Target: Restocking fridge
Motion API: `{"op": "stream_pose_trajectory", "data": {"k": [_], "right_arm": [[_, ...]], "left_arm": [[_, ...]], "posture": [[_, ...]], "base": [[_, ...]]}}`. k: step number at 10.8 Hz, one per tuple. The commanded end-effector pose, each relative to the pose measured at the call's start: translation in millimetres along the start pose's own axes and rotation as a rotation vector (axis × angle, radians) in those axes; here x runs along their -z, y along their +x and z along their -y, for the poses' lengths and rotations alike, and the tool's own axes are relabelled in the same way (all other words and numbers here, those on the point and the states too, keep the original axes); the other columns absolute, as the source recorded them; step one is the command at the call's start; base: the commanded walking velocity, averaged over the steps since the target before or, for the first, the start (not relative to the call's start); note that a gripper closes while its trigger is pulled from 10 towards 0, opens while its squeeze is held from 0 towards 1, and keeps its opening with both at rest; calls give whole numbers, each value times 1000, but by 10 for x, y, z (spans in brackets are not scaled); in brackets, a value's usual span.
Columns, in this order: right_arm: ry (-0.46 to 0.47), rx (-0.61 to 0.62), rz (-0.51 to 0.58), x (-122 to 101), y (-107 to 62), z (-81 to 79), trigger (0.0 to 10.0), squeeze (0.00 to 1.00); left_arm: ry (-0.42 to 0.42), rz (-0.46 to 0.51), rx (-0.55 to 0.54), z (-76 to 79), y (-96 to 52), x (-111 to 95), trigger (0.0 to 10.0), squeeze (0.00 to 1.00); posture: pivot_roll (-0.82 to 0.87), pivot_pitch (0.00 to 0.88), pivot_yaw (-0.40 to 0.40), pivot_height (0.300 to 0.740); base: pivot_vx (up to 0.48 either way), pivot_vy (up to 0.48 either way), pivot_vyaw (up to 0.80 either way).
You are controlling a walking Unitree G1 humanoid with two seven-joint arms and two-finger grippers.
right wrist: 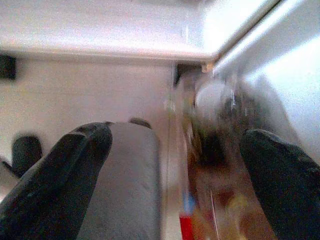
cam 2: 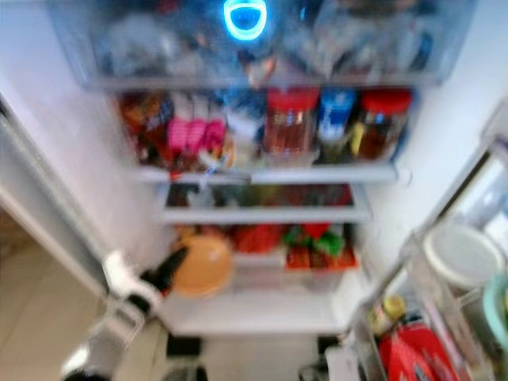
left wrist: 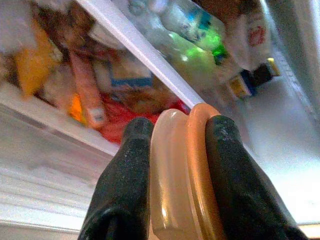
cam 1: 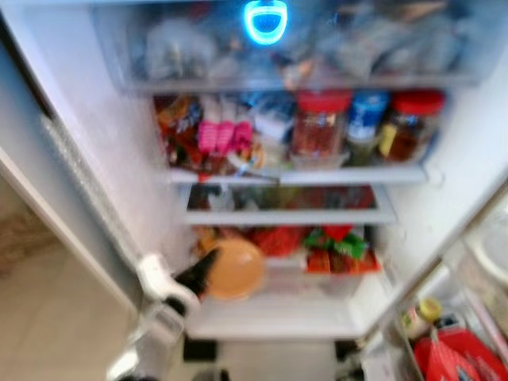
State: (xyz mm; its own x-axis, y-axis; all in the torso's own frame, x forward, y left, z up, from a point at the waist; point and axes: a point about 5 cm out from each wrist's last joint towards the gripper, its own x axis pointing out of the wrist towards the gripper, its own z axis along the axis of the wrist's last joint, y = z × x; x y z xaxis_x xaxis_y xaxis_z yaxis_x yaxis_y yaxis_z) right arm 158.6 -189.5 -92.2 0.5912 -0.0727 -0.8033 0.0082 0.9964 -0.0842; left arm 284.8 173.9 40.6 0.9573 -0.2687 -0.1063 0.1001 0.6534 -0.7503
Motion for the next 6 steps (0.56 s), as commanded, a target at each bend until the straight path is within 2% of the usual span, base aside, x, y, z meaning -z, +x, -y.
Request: {"op": "stream_pose_trajectory", "data": {"k": [1,5,6], "right_arm": [[1,-8,-49,134,-30,-14,10000,0],[1,-9,-52,139,-31,-17,10000,0],[-1,-11,-51,141,-32,-19,10000,0]], "left_arm": [[-4,1,34,95,56,24,10000,0],[-10,-4,51,108,63,23,10000,0],[-53,-11,101,171,80,27,10000,0]], "posture": [[7,47,35,650],[9,47,35,650],[11,48,32,650]], "base": [[266,0,0],[263,0,0],[259,0,0]]}}
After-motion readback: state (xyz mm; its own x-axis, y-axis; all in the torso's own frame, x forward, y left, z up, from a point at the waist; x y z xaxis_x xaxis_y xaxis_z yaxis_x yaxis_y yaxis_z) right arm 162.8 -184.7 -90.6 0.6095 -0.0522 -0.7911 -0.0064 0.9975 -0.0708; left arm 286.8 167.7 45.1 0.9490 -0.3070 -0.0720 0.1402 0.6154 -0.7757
